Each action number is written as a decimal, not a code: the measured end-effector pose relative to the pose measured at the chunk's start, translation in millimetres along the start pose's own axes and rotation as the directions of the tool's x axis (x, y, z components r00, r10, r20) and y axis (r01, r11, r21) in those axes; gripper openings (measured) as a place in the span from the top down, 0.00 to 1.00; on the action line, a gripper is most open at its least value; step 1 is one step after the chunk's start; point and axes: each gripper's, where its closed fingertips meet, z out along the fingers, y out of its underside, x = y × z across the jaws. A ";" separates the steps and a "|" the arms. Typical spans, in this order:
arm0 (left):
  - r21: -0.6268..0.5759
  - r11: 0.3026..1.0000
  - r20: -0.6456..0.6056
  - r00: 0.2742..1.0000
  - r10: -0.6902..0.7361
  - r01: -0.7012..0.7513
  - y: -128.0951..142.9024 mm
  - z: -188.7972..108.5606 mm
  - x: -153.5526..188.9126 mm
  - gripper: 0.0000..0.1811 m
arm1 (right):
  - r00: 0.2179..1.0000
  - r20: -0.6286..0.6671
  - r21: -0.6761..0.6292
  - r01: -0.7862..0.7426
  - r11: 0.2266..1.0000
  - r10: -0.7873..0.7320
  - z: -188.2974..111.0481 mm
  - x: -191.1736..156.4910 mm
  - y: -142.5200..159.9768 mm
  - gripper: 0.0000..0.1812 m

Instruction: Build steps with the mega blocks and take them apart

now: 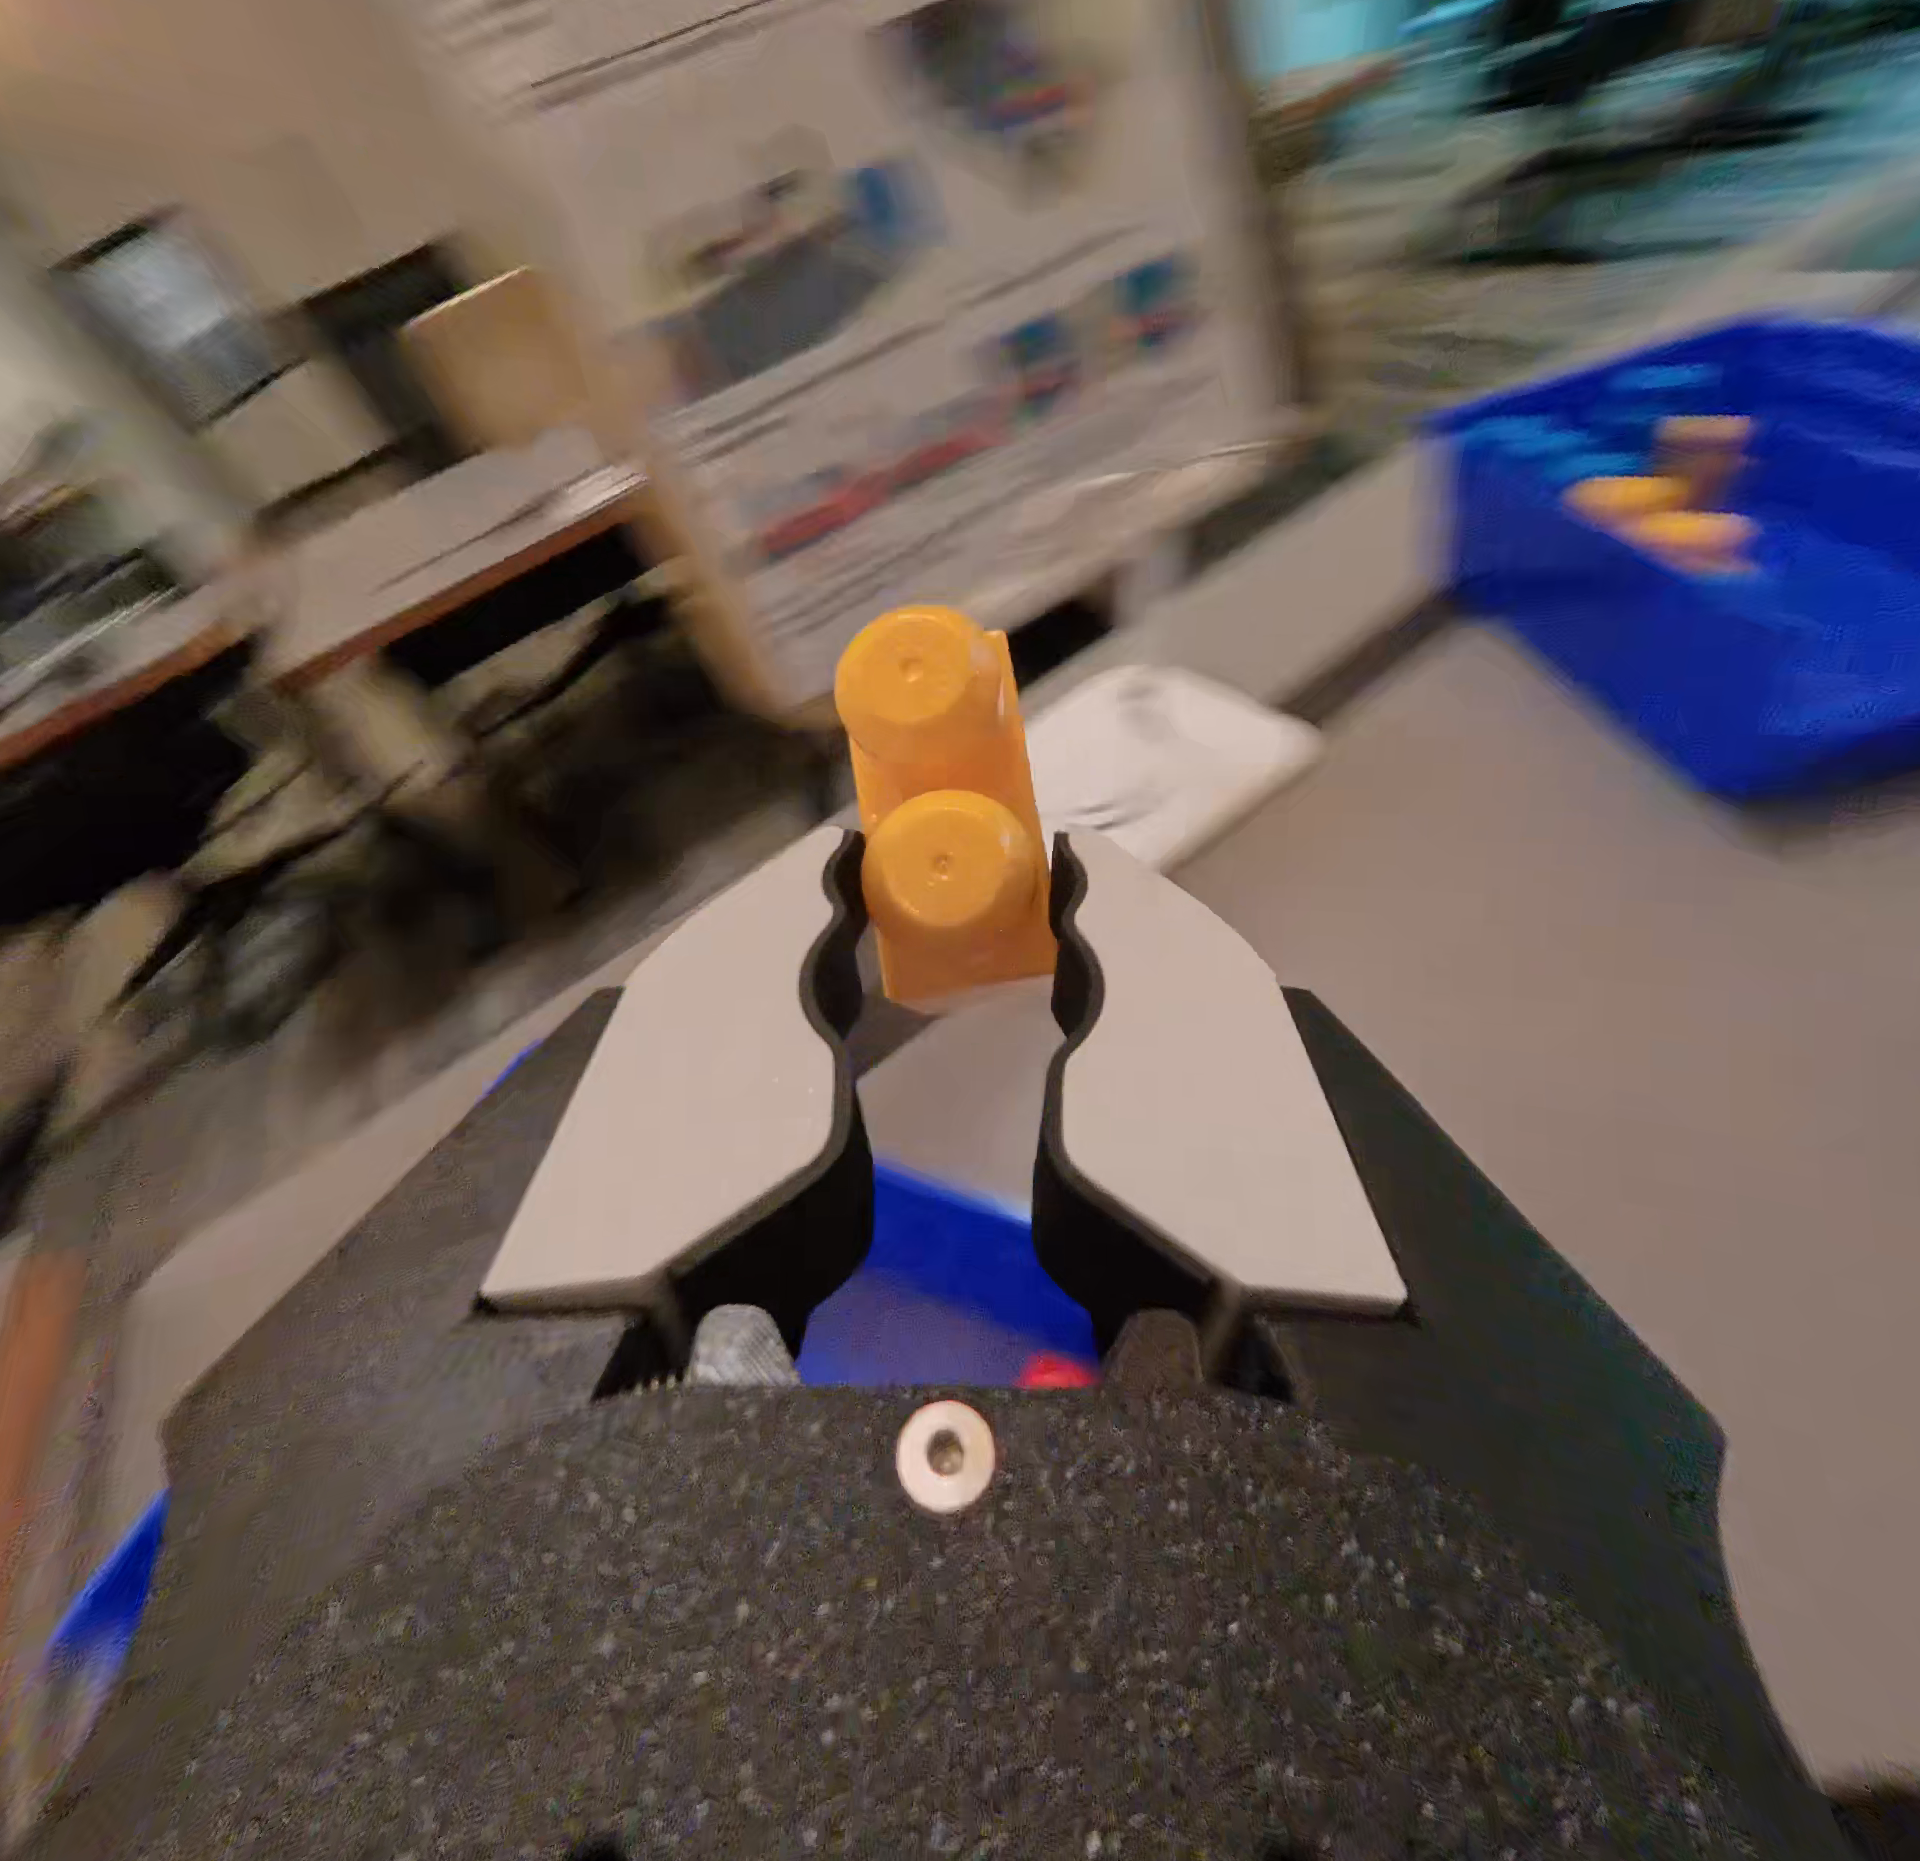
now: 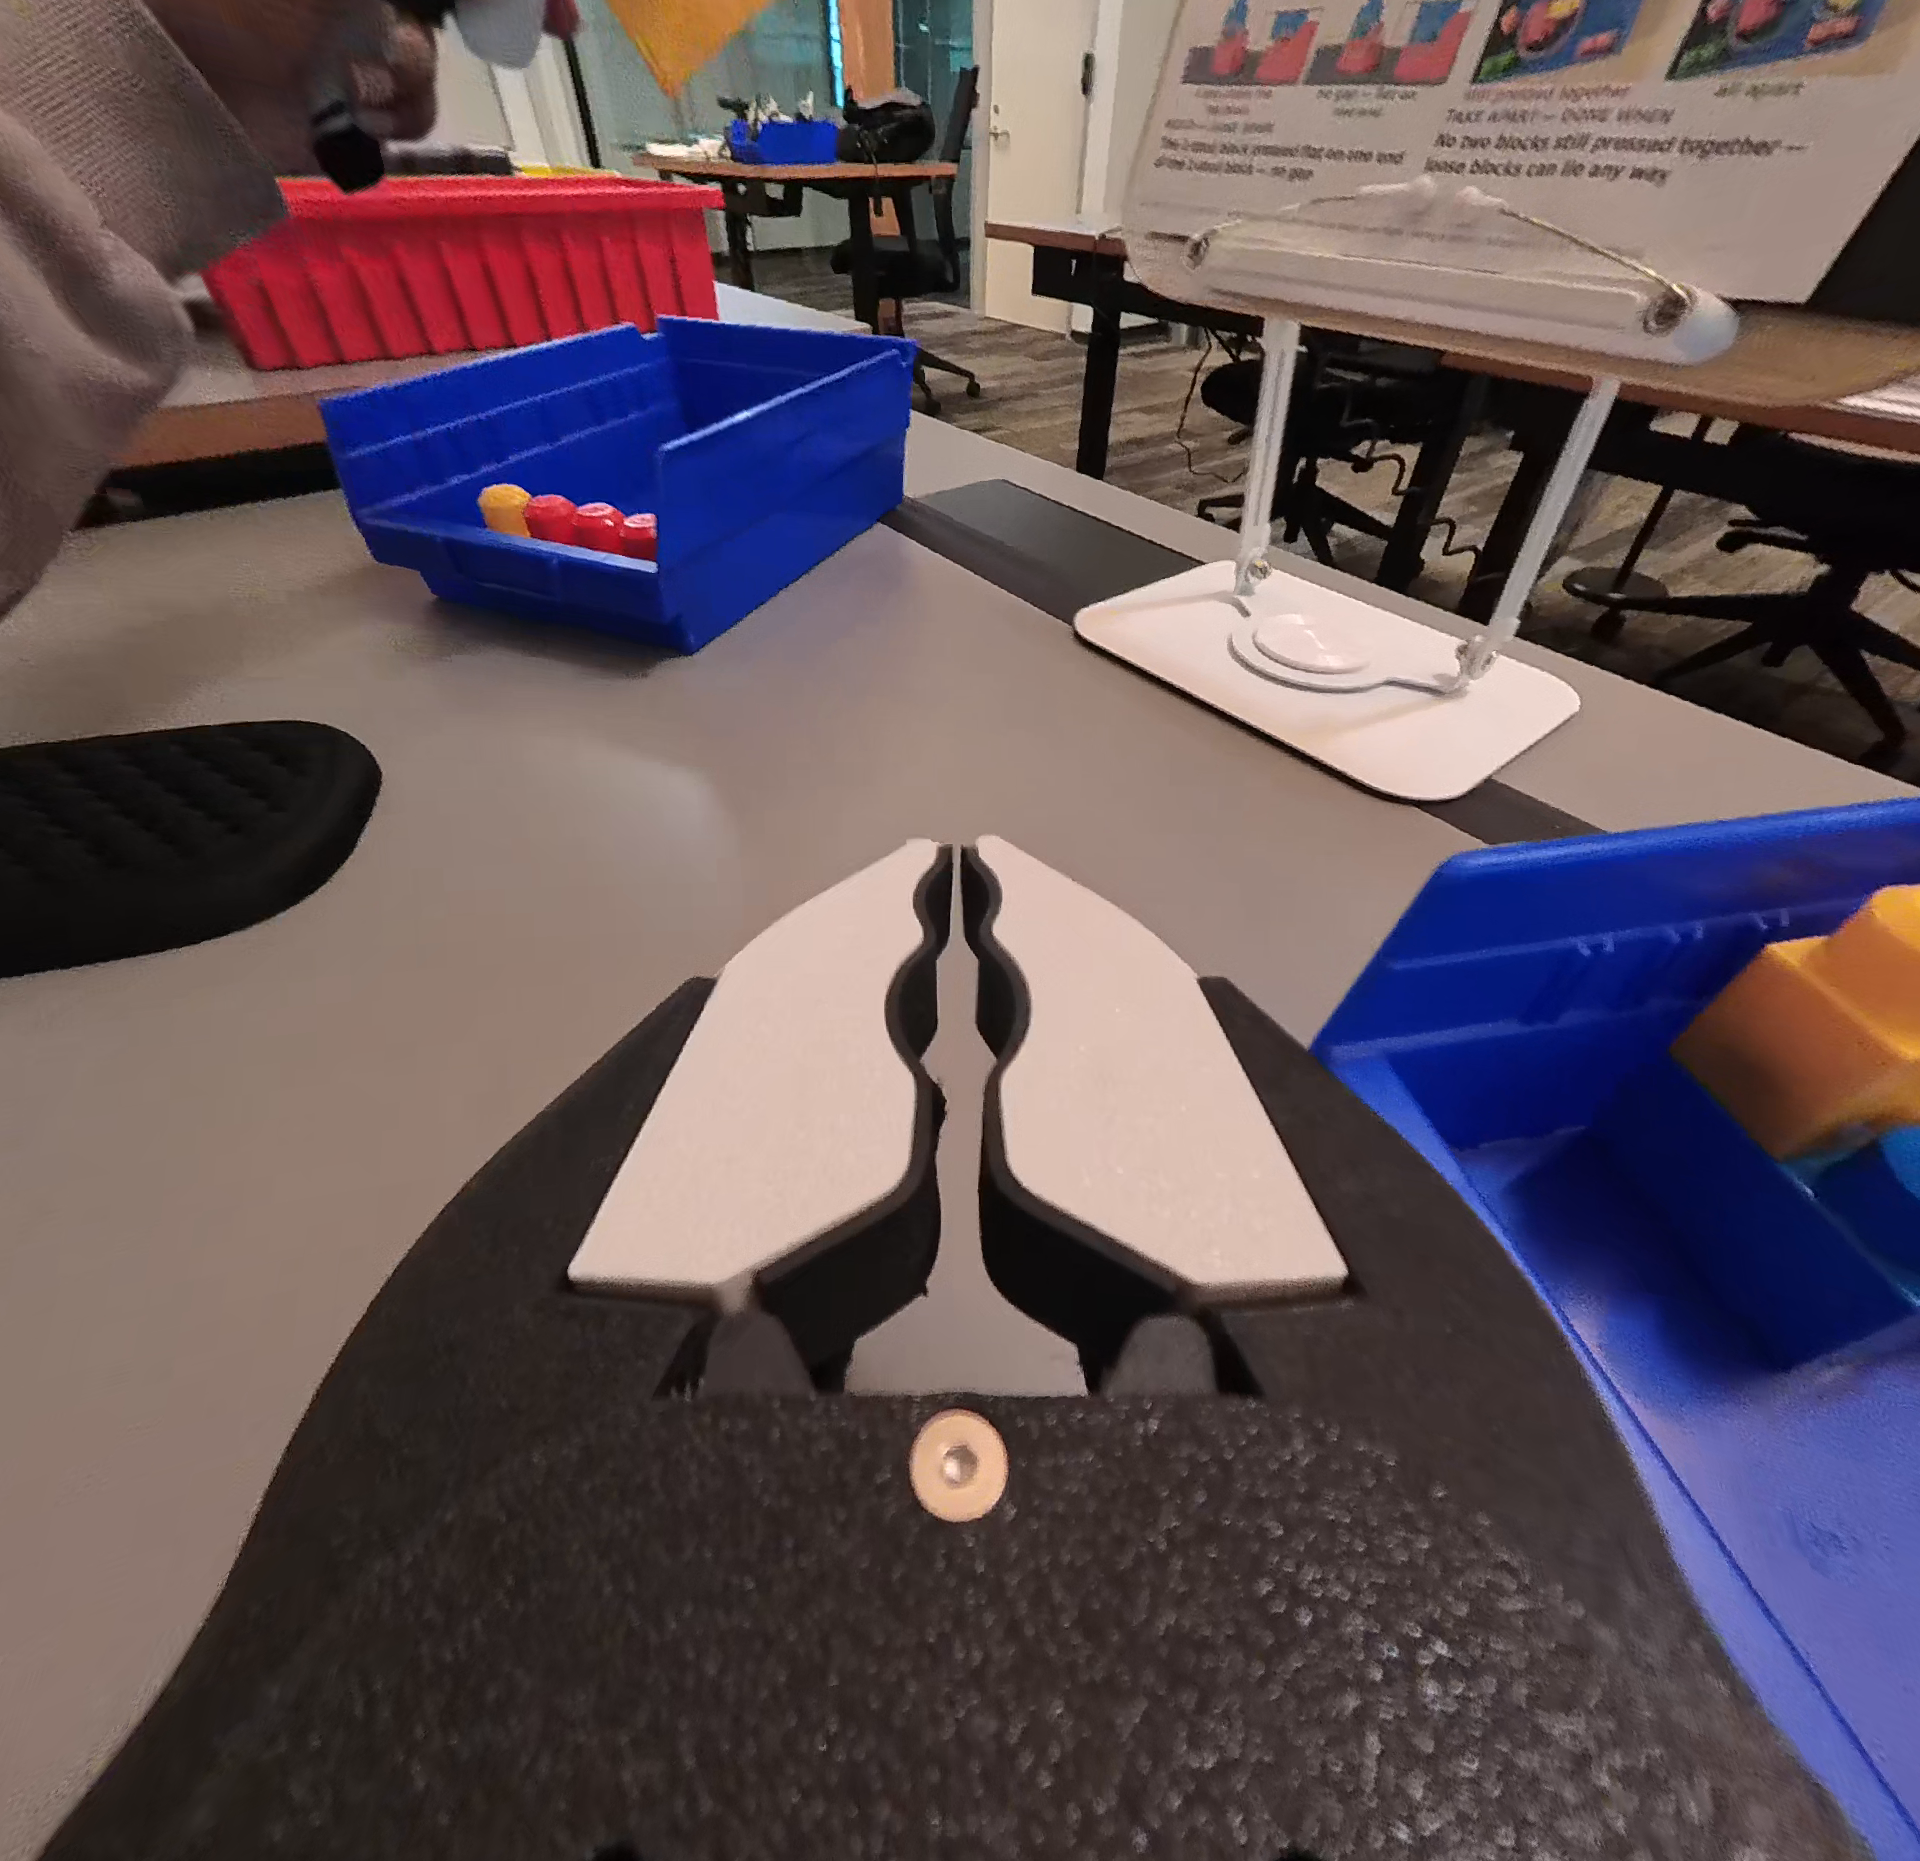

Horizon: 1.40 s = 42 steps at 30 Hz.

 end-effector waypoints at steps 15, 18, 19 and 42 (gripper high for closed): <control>0.101 0.964 -0.901 0.388 0.194 -0.248 90.5 -36.8 345.4 0.81 | 0.995 0.075 0.033 0.059 0.998 -0.061 0.5 -14.0 -4.0 0.94; 0.119 0.952 -0.922 0.324 0.212 -0.283 97.8 -35.3 370.3 0.81 | 0.996 0.058 0.021 0.060 0.998 -0.061 -0.5 -9.6 -1.2 0.94; 0.122 0.948 -0.927 0.308 0.215 -0.293 100.2 -34.8 376.1 0.81 | 0.997 0.052 0.017 0.060 0.998 -0.060 -0.9 -7.9 0.0 0.94; 0.043 0.984 -0.642 0.749 0.161 -0.175 53.6 -21.5 236.6 0.78 | 0.998 0.049 0.011 0.028 1.000 -0.029 -3.6 -1.7 2.5 0.94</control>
